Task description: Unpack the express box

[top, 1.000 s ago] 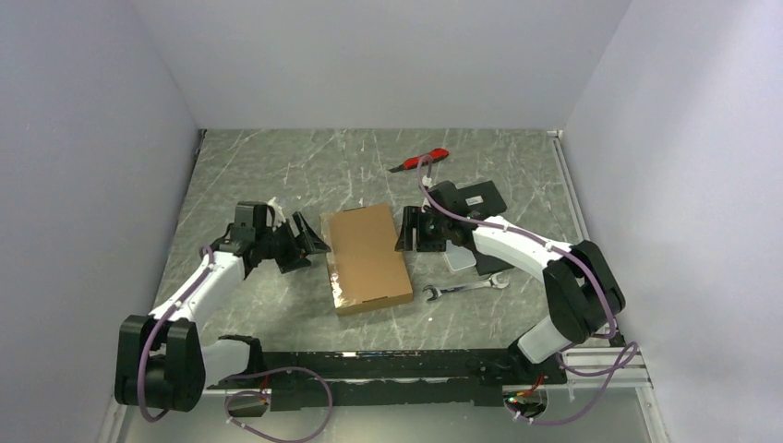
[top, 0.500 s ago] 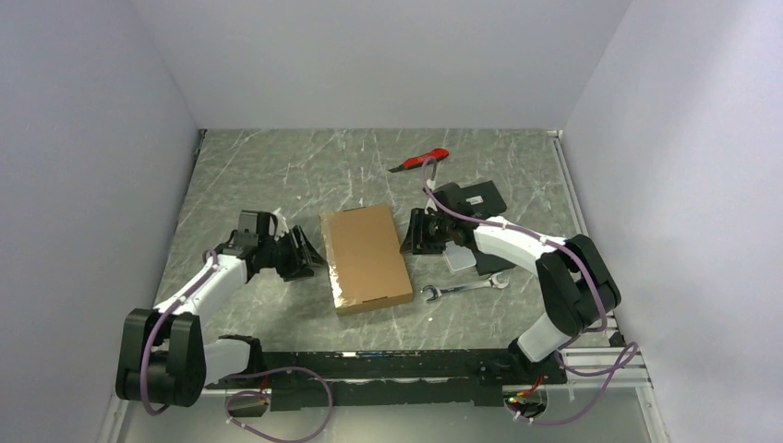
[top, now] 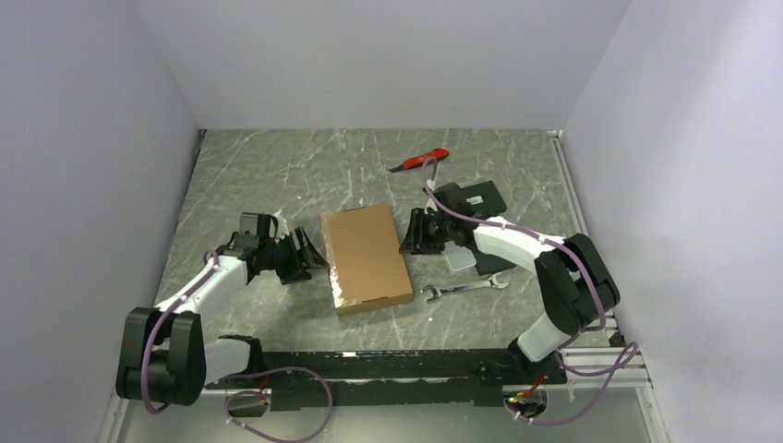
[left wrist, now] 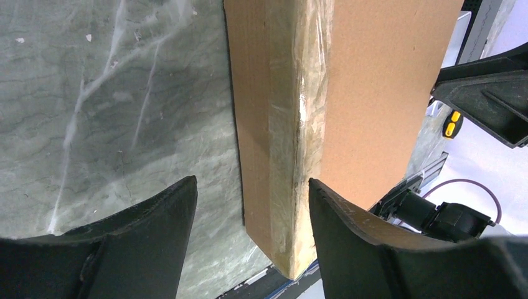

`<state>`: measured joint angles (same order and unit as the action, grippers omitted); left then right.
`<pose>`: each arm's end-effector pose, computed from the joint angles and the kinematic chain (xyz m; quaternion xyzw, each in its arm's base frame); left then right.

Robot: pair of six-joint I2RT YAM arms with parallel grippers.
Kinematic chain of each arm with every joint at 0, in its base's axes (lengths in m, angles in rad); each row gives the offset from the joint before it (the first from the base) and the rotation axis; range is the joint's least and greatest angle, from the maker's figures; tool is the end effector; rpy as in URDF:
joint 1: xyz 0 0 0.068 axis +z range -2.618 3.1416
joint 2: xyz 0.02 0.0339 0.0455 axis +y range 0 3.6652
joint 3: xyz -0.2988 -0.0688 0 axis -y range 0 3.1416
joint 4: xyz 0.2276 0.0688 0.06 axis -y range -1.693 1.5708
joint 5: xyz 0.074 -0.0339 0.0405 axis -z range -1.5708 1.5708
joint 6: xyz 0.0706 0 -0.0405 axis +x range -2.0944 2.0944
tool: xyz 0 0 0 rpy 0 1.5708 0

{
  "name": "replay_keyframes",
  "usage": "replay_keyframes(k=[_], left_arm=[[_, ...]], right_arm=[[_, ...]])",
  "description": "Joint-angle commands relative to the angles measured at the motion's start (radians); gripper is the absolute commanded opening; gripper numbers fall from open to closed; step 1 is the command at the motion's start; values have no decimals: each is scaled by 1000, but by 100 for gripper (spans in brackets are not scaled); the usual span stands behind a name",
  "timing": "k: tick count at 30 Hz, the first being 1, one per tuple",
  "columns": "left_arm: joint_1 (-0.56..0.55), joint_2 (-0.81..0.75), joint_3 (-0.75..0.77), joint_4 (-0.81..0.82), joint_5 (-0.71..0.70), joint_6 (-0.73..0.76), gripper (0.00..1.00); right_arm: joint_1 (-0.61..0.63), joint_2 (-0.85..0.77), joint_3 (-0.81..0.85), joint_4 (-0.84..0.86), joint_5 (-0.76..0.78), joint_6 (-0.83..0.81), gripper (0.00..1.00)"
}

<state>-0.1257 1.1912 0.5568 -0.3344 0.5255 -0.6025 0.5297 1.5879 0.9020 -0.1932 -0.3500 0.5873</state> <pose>0.1986 -0.0608 0.1931 -0.1430 0.9144 -0.3338 0.1792 0.2715 0.1870 0.2065 -0.0323 0.9277 0.3158 0.1963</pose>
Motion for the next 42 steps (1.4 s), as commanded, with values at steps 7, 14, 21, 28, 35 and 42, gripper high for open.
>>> replay_keyframes(k=[7,14,21,28,35,42], left_arm=[[1,20,-8,14,-59,19,63],[1,-7,-5,-60,-181,-26,60],[-1,-30,-17,-93,-242,-57,62],[-21,-24,-5,-140,-334,-67,62],[-71,18,10,-178,-433,-96,62],[-46,19,-95,36,-254,-176,59]], right_arm=[[-4,5,-7,43,-7,18,41],[-4,27,-6,42,2,27,42],[-4,35,-7,34,24,34,42],[-4,32,-11,26,35,34,42],[-4,35,-11,28,39,36,42],[-4,35,-20,37,32,33,42]])
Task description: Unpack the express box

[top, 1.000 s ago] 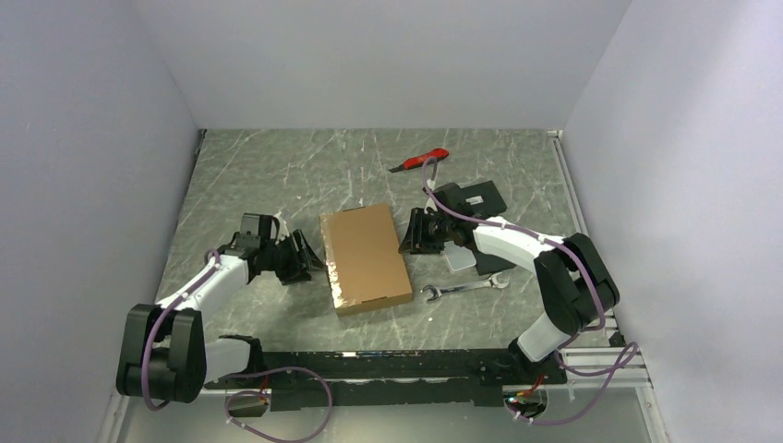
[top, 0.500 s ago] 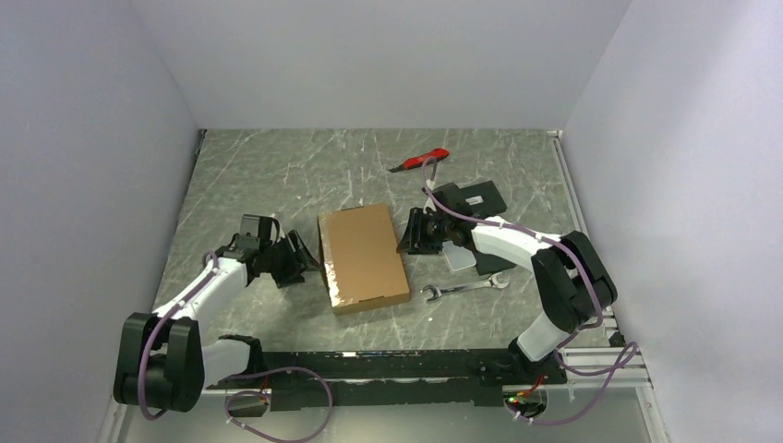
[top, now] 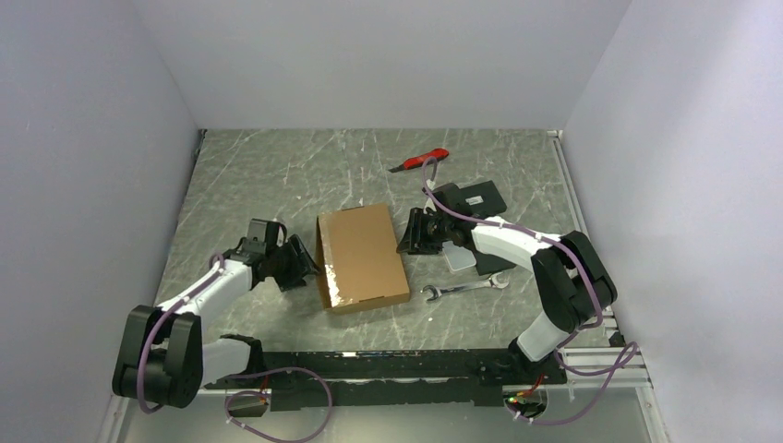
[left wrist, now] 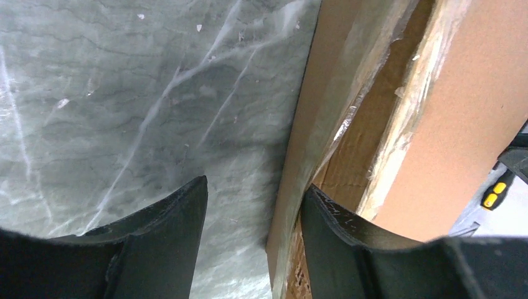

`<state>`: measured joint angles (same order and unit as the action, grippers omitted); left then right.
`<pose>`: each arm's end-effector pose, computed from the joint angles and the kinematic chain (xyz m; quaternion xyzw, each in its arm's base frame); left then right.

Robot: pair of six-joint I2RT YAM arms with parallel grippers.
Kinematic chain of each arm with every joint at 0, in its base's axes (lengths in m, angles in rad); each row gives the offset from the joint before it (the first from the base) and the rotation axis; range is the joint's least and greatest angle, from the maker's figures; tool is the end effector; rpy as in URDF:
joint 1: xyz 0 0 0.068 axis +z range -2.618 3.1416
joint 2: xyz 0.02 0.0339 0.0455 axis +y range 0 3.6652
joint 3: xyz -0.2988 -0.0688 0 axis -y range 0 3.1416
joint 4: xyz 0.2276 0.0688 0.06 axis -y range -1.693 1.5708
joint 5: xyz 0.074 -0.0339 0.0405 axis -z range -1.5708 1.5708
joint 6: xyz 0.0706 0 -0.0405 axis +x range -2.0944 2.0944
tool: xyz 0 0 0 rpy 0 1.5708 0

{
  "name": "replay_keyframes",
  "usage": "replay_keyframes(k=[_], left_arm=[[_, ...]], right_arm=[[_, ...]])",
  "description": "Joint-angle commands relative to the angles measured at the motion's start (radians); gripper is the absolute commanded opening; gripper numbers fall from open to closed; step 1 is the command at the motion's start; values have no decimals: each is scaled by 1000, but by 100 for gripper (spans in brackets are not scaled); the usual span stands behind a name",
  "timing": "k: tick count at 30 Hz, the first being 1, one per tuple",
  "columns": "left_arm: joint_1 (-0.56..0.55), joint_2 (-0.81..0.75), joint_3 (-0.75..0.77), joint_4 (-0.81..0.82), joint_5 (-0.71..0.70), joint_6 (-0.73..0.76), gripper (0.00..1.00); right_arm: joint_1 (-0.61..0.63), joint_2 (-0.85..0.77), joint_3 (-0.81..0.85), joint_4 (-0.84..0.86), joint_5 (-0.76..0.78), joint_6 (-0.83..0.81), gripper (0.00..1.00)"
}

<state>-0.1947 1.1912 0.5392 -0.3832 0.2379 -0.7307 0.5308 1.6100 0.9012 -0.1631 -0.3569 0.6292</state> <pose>0.1924 -0.0549 0.1780 -0.2233 0.9317 -0.2197 0.1840 0.2753 0.1902 0.2022 -0.0152 0.9265 0.3242 0.1904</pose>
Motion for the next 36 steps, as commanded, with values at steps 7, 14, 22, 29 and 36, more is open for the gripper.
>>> replay_keyframes(k=[7,14,22,29,36], left_arm=[[29,131,56,97,58,34,61],[88,247,164,121,93,37,60],[192,389,9,386,321,-123,46],[169,220,62,218,301,28,58],[170,54,166,56,403,82,79]], right_arm=[[-5,10,-13,4,27,-21,42],[-5,12,-9,-2,47,-25,42],[-5,55,1,17,51,0,42],[-5,-11,45,-47,89,-39,43],[-5,-42,137,-104,121,-64,53]])
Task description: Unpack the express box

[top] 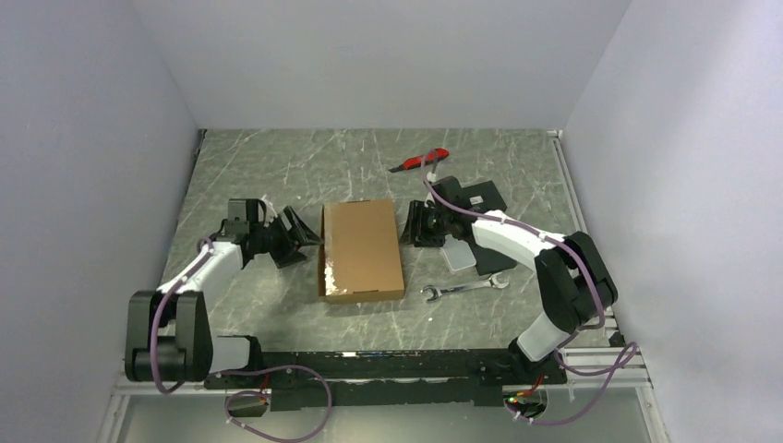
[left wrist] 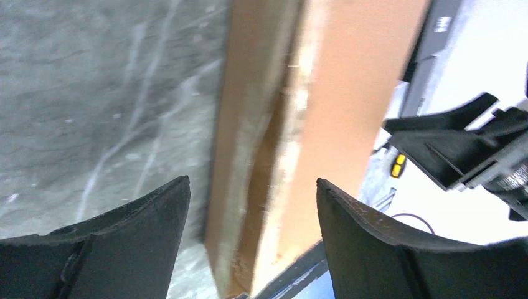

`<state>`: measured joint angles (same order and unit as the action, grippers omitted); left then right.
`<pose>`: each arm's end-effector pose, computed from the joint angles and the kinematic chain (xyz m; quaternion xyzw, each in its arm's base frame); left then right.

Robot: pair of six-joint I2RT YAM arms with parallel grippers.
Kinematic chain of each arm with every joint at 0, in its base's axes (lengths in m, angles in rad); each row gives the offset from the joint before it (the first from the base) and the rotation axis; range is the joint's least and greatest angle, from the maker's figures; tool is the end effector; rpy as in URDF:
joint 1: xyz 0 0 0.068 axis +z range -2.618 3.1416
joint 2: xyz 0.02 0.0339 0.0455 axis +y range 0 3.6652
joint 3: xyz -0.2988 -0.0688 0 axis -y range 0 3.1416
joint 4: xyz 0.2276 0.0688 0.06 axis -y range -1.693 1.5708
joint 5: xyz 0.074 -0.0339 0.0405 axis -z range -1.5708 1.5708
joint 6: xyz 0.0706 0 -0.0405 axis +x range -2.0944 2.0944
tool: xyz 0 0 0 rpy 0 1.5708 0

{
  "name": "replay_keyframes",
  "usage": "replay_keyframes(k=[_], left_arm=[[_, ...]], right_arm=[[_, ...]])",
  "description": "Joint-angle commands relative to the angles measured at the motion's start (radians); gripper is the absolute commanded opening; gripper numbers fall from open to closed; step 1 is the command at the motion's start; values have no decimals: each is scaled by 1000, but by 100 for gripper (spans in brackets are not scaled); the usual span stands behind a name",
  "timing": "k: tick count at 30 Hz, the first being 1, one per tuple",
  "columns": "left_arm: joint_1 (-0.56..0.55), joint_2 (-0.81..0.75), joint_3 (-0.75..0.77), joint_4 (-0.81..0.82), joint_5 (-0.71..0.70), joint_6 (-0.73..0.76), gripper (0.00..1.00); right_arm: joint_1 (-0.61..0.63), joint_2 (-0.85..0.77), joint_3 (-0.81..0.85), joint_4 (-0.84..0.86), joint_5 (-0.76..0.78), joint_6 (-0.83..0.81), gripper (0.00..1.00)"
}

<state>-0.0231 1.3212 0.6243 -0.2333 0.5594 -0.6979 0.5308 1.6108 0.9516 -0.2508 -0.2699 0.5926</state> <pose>0.2383 -0.0430 0.1957 -0.2200 0.8896 -0.3519 0.1907 0.2801 0.1862 0.2079 -0.0147 0.9382 0.2789 0.2043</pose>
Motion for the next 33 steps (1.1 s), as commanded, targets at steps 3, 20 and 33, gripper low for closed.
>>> replay_keyframes(k=[3,20,33], left_arm=[[6,-131,81,-123,99,44,79],[22,274,366,-27,96,150,72],[22,407,411,-5,78,161,59]], right_arm=[[-5,-29,122,-26,33,-32,54],[-50,213,314,14,-106,-75,66],[-89,320,330,70,-196,-47,50]])
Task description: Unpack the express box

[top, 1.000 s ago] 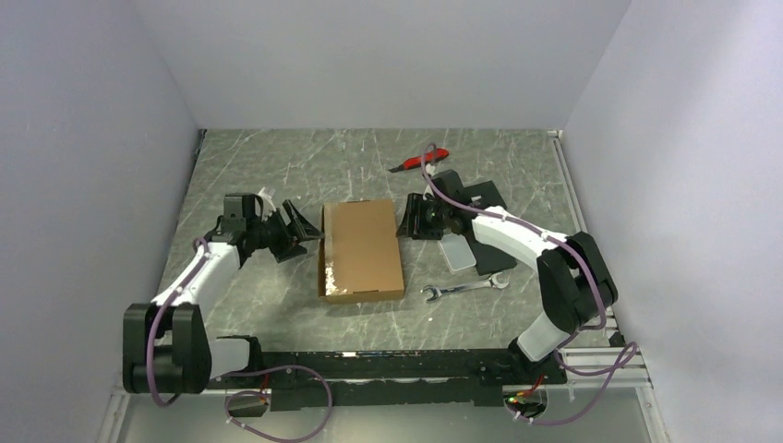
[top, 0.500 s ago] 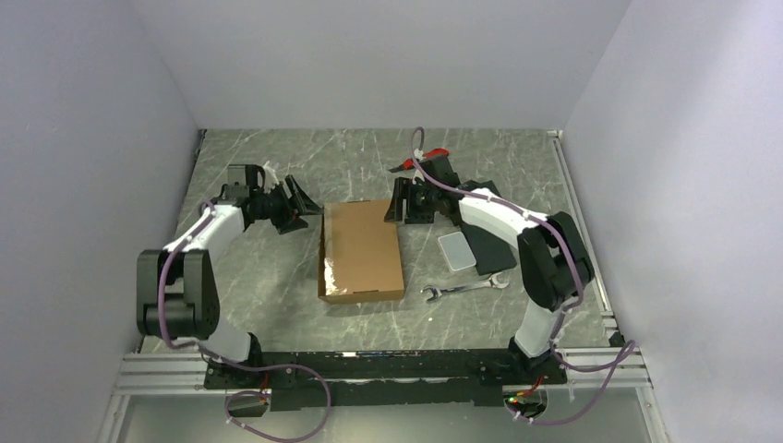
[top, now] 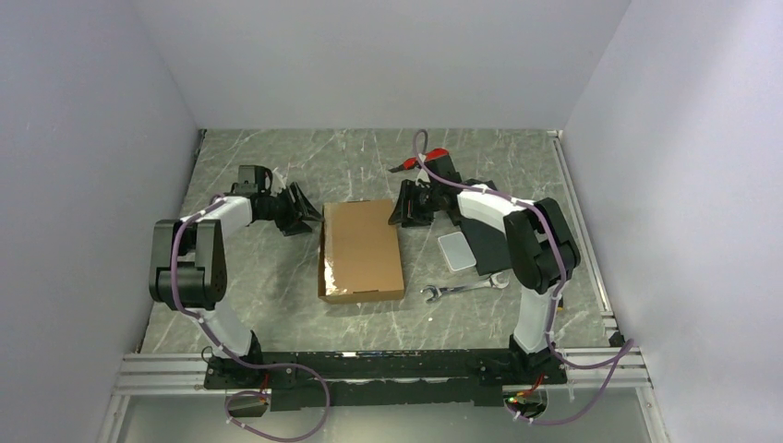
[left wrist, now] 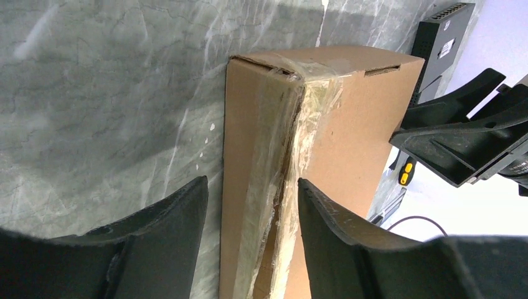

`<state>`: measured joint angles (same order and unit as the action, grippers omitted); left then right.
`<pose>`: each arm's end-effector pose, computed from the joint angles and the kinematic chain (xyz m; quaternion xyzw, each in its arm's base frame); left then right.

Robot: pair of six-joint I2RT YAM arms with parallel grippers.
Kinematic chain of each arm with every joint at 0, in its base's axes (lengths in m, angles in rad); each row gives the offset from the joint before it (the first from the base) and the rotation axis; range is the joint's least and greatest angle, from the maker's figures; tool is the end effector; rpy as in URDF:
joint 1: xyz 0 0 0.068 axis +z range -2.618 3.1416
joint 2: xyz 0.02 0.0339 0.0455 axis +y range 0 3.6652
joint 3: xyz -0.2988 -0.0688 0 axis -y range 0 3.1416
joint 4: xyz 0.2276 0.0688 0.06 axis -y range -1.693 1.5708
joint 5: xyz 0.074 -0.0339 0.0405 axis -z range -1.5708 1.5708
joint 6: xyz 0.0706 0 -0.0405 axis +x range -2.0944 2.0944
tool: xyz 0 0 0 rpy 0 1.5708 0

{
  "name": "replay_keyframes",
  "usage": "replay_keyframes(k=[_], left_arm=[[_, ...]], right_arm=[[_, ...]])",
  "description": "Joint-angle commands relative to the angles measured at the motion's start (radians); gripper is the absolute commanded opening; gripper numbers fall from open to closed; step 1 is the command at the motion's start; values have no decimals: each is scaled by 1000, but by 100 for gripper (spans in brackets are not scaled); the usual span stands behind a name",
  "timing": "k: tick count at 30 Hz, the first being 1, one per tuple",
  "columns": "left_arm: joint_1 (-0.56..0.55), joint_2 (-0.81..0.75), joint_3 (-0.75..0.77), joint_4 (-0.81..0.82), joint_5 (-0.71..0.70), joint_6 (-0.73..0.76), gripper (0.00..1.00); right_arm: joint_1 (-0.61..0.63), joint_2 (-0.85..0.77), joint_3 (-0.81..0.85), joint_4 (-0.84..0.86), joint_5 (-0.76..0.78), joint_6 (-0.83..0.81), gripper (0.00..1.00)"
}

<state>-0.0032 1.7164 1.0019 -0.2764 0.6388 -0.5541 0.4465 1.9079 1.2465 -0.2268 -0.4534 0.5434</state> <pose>0.3461 -0.0432 0.1960 -0.1611 0.8999 -0.3639 0.1782 0.3673 0.2101 0.1964 -0.0307 0.9208 0.3413 0.1864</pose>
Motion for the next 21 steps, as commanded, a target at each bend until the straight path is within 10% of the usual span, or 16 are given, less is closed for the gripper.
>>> replay_keyframes(k=[1,21], left_arm=[[2,19,34,39,-9,18,58],[36,65,-81,40,-174,-70,47]], right_arm=[[-5,27,36,46,-10,2,49],[-8,59,-12,70,26,18,43]])
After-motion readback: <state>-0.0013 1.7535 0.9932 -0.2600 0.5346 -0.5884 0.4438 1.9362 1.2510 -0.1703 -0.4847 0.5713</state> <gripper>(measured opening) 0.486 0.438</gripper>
